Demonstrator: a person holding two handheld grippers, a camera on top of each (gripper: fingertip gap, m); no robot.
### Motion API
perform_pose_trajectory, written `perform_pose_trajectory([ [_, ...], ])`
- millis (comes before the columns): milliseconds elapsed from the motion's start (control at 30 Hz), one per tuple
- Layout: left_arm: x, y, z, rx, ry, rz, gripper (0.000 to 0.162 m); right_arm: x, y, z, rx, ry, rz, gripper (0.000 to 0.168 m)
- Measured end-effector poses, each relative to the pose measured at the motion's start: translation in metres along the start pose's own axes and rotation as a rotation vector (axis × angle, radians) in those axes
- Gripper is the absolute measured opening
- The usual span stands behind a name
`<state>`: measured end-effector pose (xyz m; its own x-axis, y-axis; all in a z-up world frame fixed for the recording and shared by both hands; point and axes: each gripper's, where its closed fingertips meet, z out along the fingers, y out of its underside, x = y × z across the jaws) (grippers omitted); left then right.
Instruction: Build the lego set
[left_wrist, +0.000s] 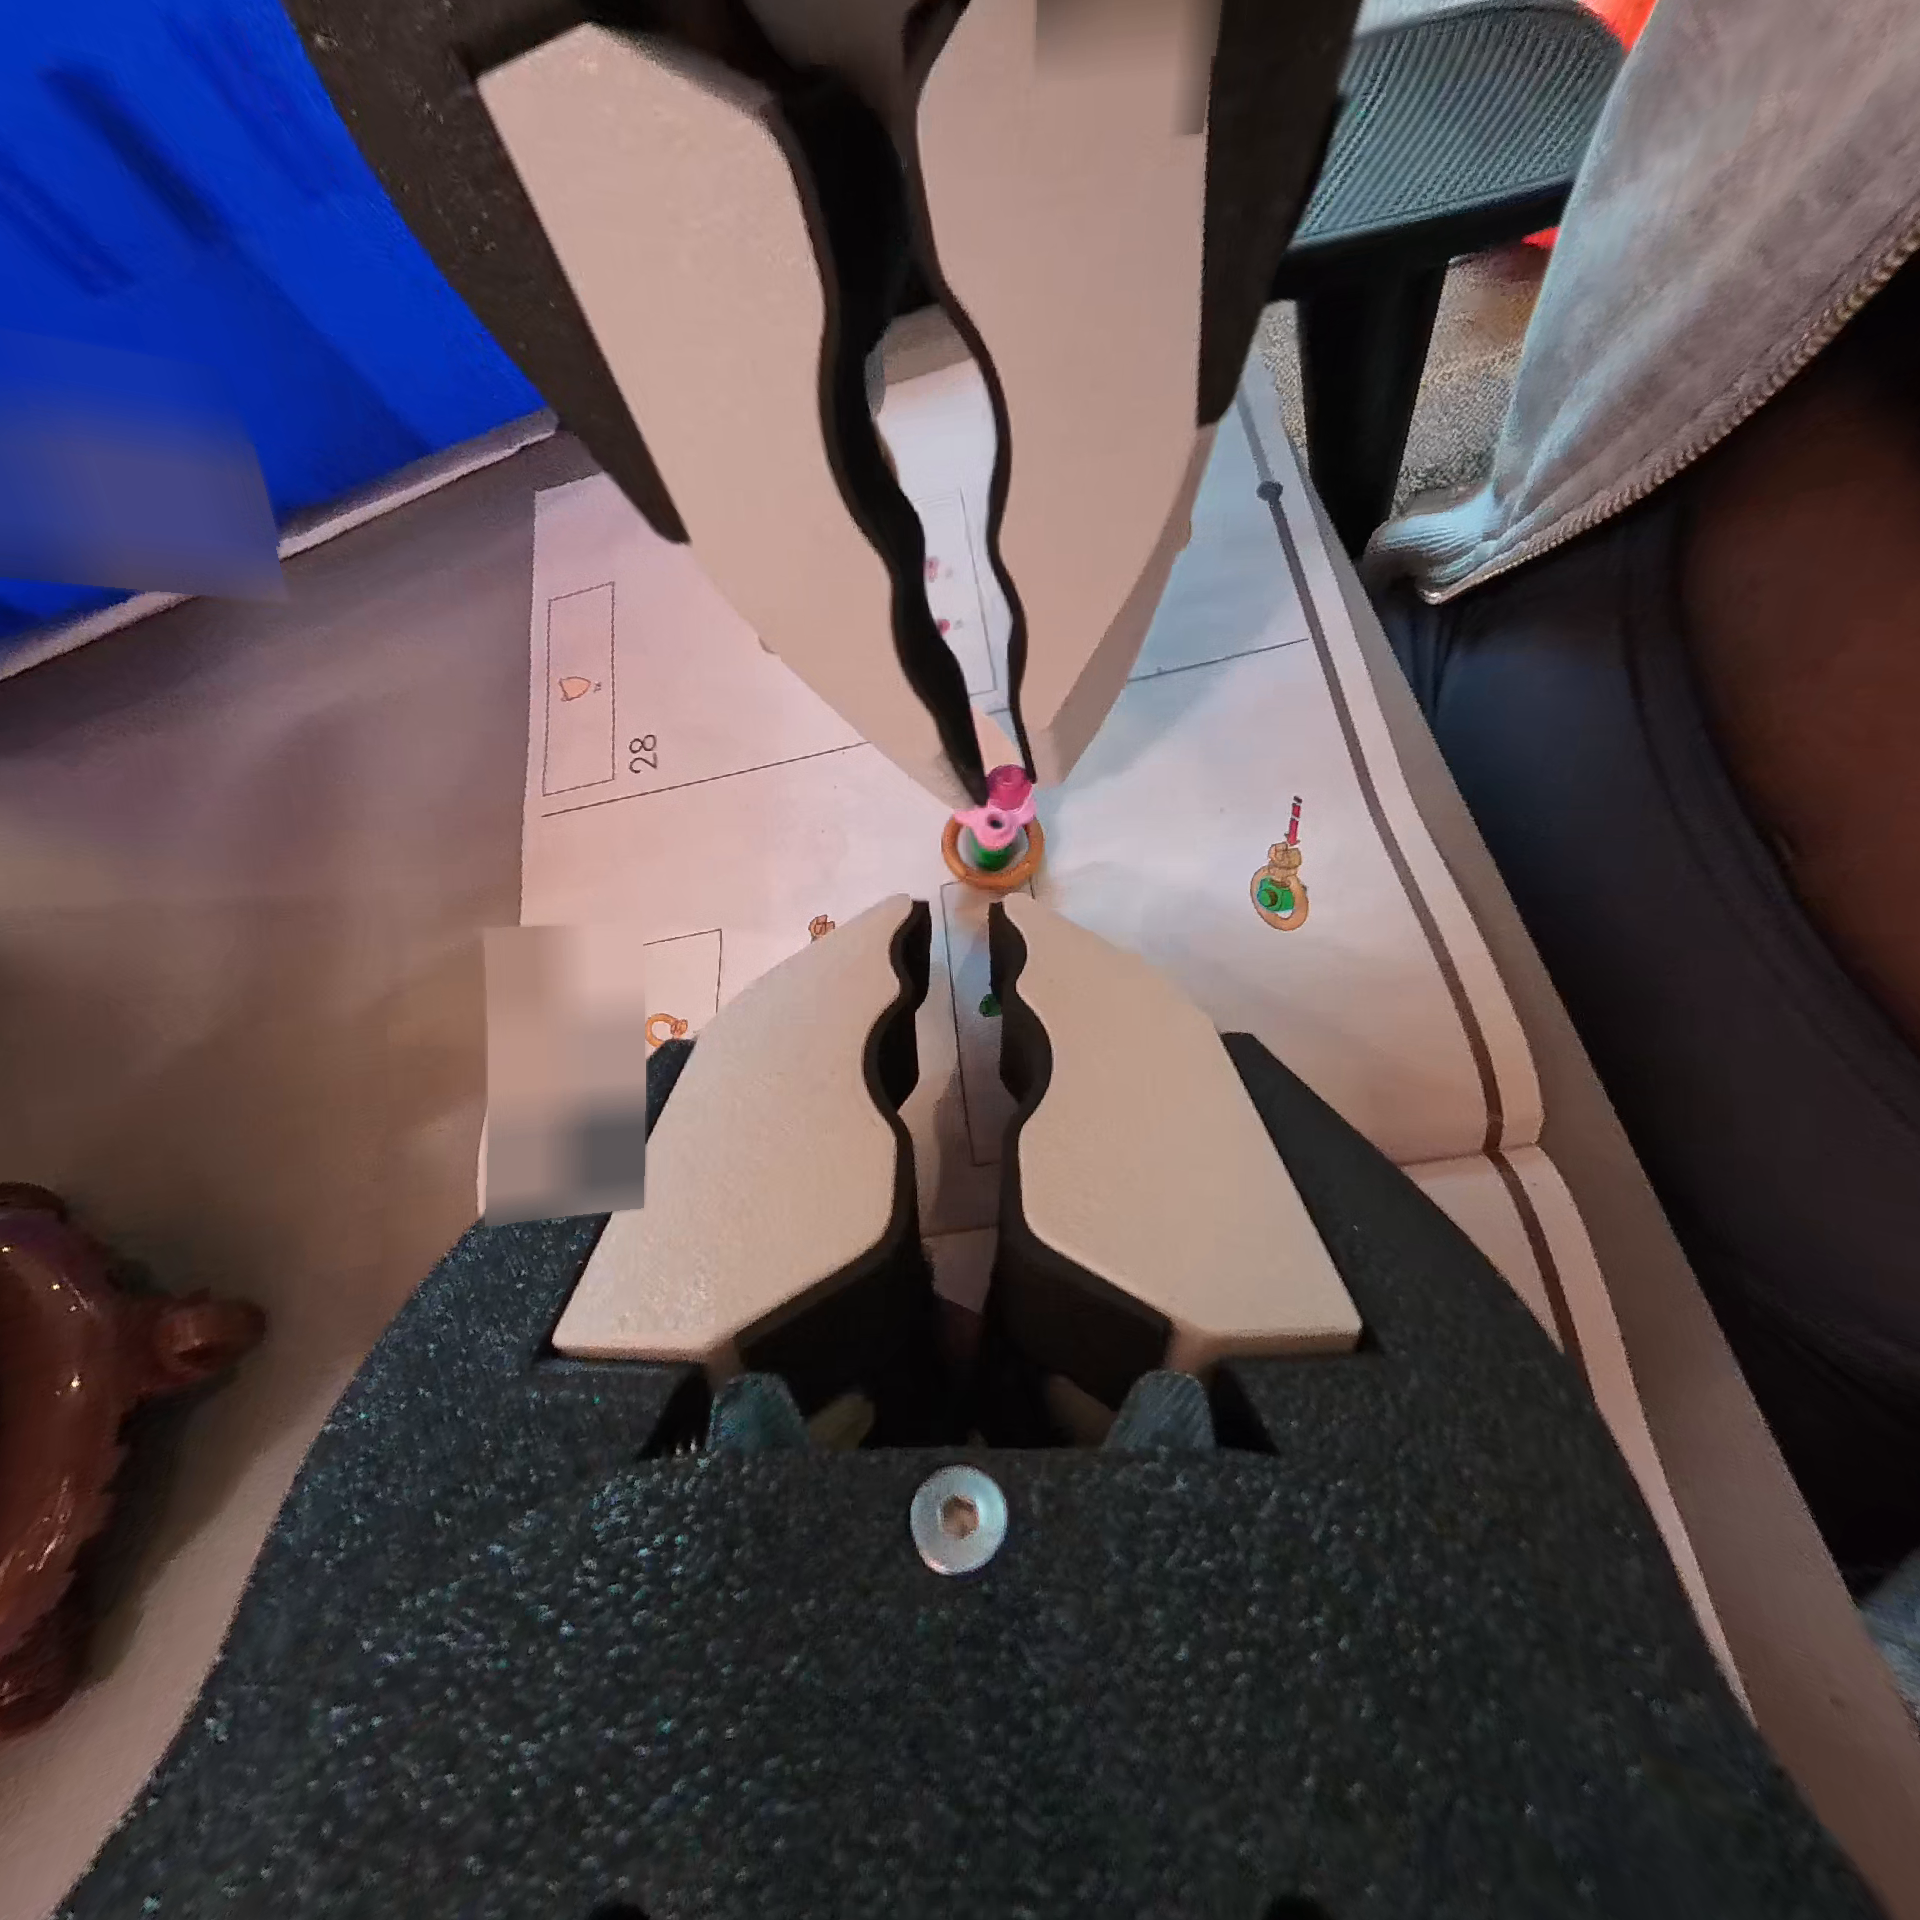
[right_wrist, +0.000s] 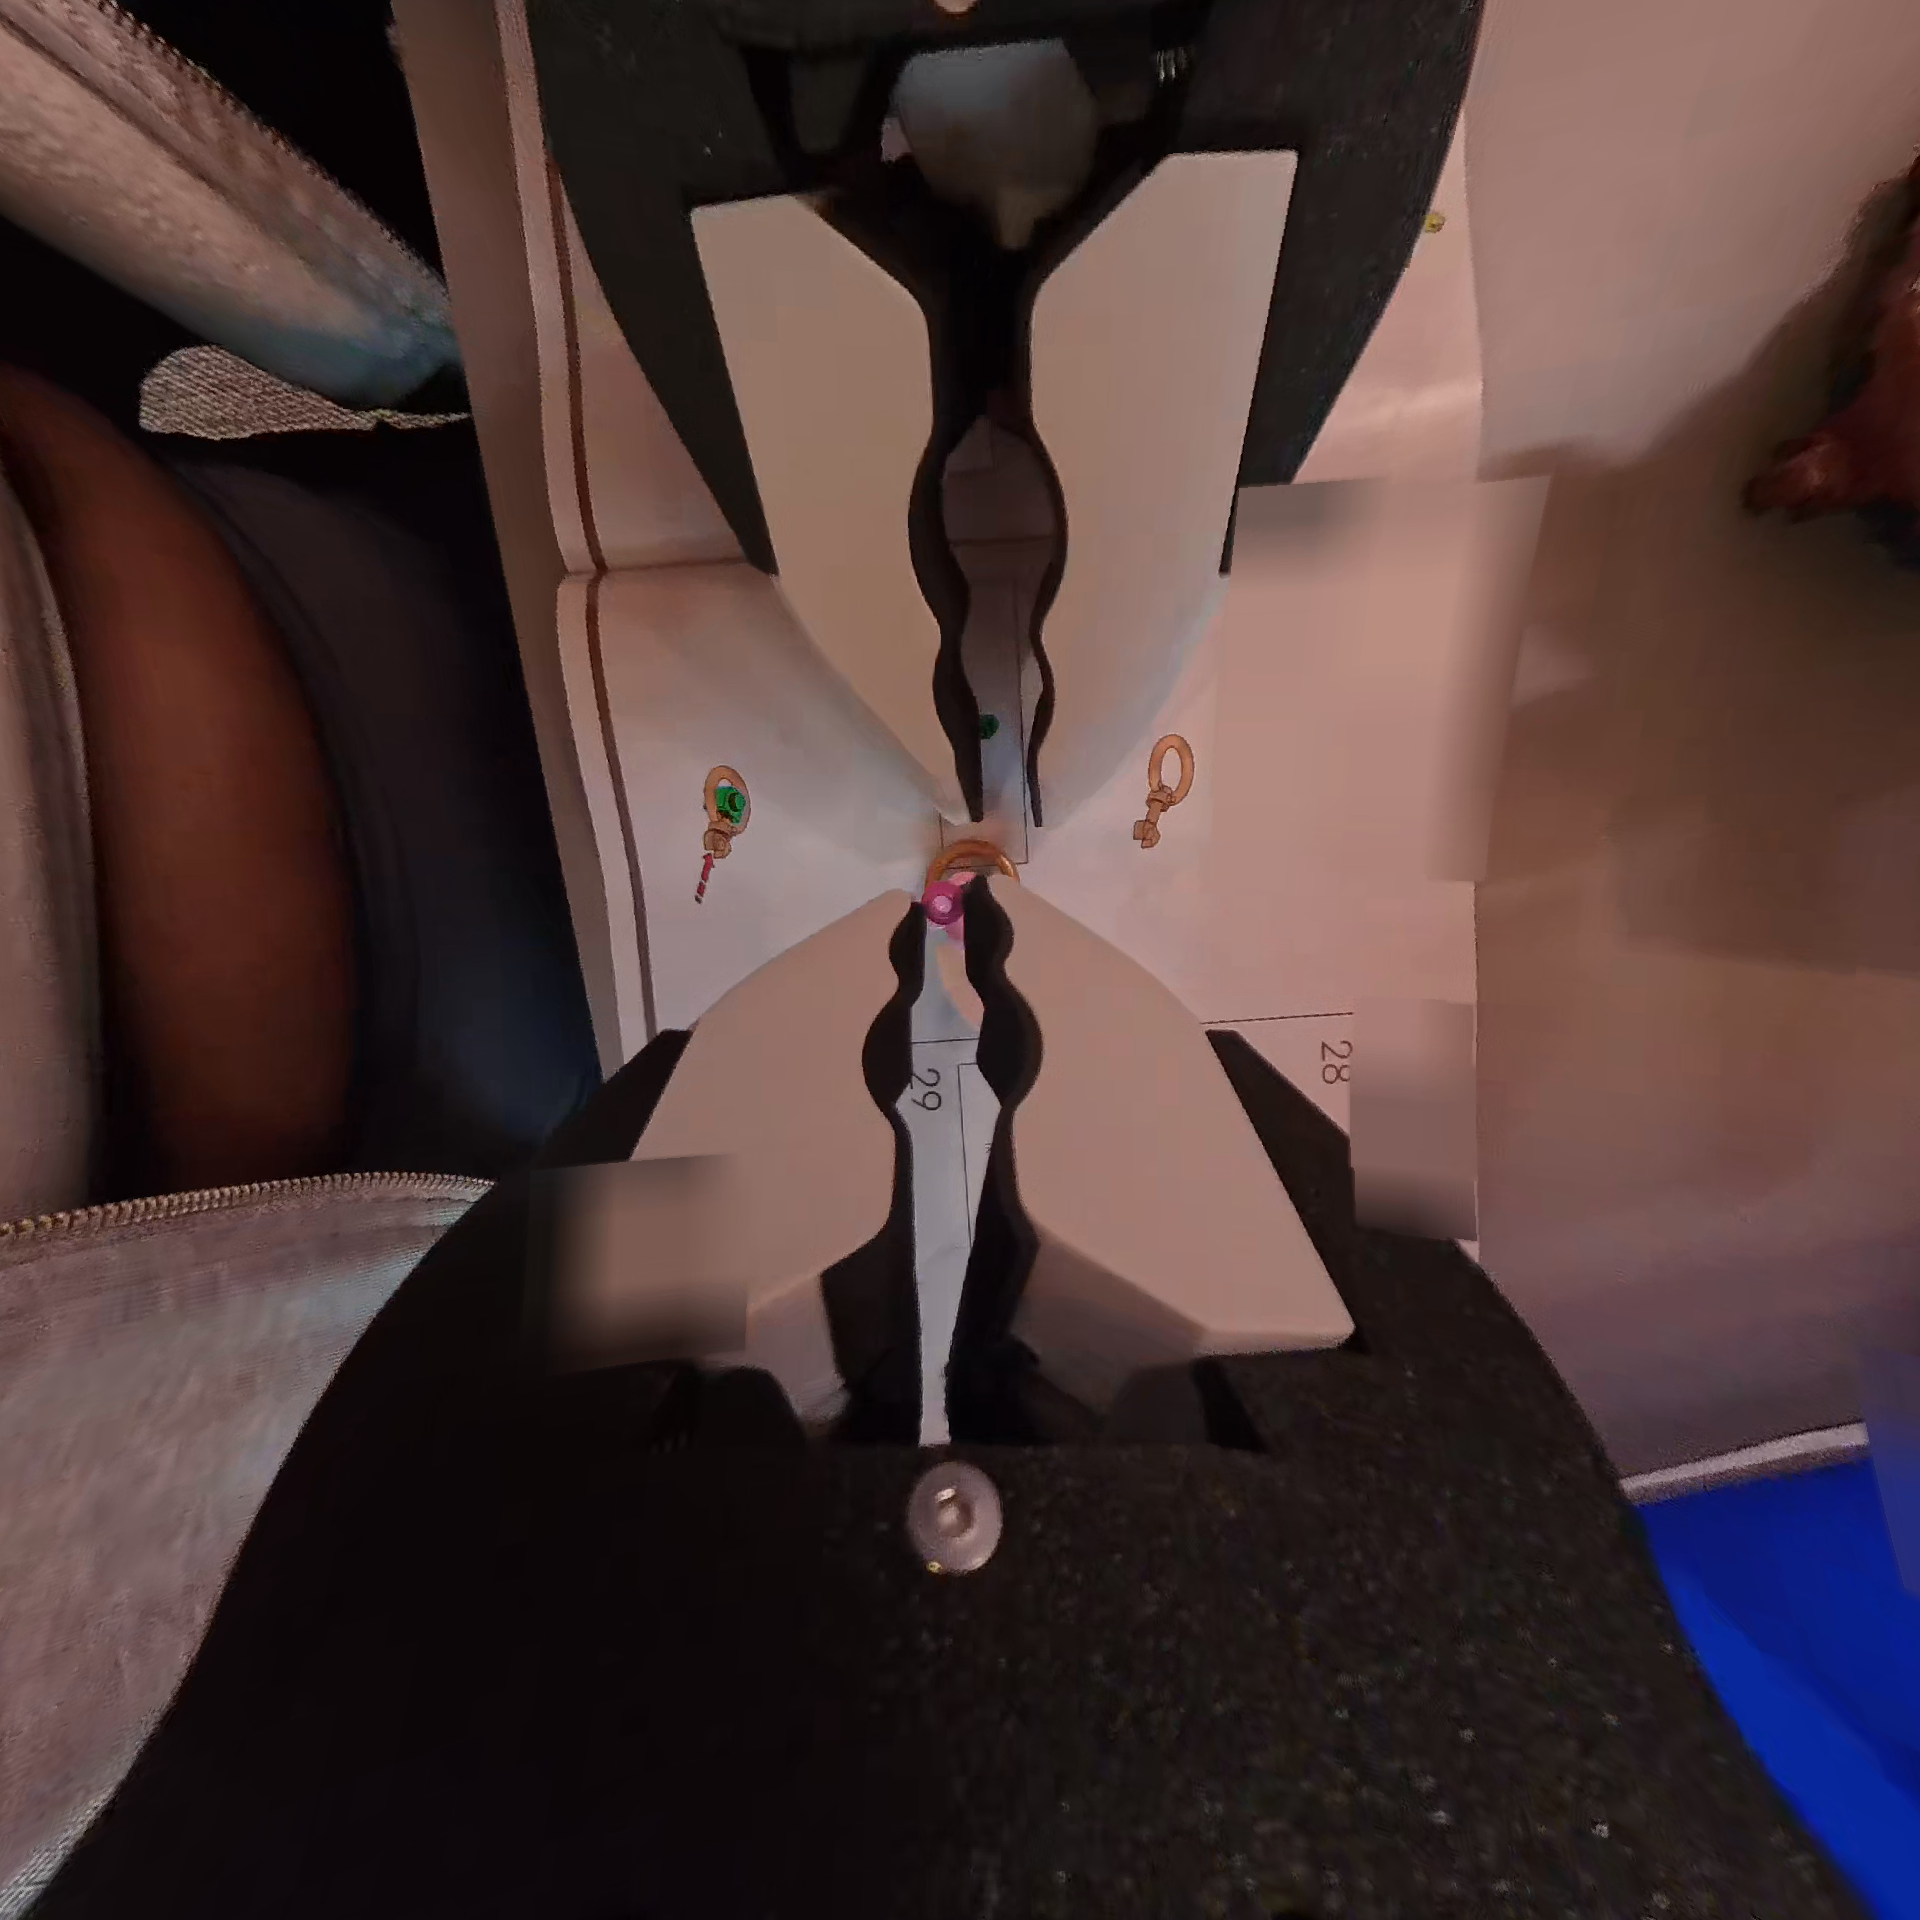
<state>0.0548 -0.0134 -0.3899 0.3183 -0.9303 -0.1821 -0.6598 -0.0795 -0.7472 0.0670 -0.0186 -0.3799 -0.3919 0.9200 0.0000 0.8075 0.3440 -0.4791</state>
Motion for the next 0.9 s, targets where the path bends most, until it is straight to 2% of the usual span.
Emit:
perform_pose_trajectory([
  [900,0.001,0.0019,0.0026,-0.016,-0.002,0.018,0.009,0.0061,0.0013,0.0083,-0.112,-0.034,0.004,0.007],
])
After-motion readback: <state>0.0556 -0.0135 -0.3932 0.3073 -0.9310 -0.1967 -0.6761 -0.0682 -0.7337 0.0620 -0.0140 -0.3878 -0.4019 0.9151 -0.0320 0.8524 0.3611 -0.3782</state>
